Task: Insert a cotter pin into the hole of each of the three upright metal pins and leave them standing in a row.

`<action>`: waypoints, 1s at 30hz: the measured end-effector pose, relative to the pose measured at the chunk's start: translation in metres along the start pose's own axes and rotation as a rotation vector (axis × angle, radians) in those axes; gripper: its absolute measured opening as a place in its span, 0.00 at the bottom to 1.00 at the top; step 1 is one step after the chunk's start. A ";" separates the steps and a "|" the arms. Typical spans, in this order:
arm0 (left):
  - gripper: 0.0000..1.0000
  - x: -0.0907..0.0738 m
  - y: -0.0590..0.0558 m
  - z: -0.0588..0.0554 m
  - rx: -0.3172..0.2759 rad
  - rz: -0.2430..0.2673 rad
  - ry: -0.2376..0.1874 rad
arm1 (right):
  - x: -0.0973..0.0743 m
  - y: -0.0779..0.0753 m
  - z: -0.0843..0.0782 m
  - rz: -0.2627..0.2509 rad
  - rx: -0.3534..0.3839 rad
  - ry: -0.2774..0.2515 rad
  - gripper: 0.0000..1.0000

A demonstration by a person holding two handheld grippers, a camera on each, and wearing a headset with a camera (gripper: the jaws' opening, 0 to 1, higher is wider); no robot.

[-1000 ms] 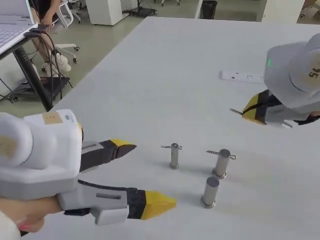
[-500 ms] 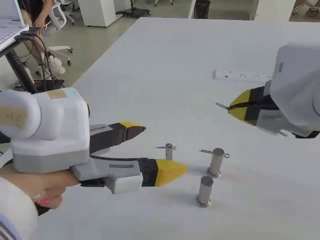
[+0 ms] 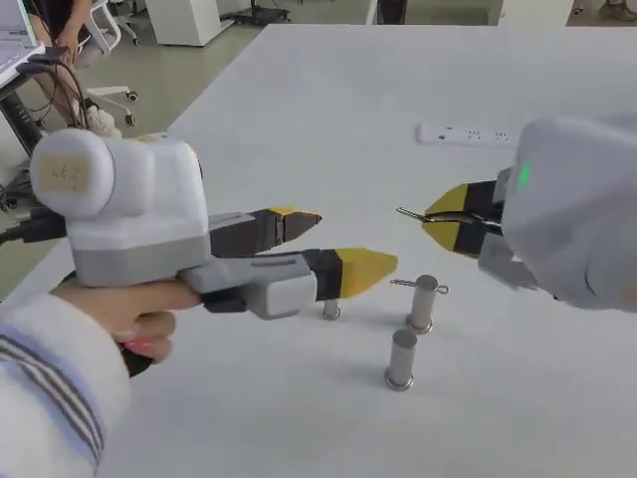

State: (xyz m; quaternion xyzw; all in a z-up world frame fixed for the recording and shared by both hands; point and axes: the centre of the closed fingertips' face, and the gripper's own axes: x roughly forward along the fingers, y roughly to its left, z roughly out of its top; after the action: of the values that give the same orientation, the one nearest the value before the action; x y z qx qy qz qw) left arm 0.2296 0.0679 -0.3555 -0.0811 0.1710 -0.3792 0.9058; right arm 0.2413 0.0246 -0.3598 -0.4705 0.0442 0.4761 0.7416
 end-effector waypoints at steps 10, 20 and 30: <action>0.43 0.010 -0.008 0.008 -0.023 -0.040 -0.003 | -0.003 0.005 0.011 -0.052 -0.068 -0.002 0.00; 0.19 0.013 -0.020 0.007 -0.063 -0.093 0.006 | -0.003 0.011 0.015 -0.047 -0.082 -0.007 0.00; 0.05 0.013 -0.021 -0.001 -0.077 -0.101 0.038 | 0.000 0.018 0.019 -0.025 -0.080 -0.016 0.00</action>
State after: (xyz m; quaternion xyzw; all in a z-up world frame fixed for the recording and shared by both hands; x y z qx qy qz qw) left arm 0.2238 0.0434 -0.3538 -0.1172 0.1983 -0.4189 0.8783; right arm 0.2207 0.0407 -0.3606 -0.4965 0.0131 0.4720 0.7284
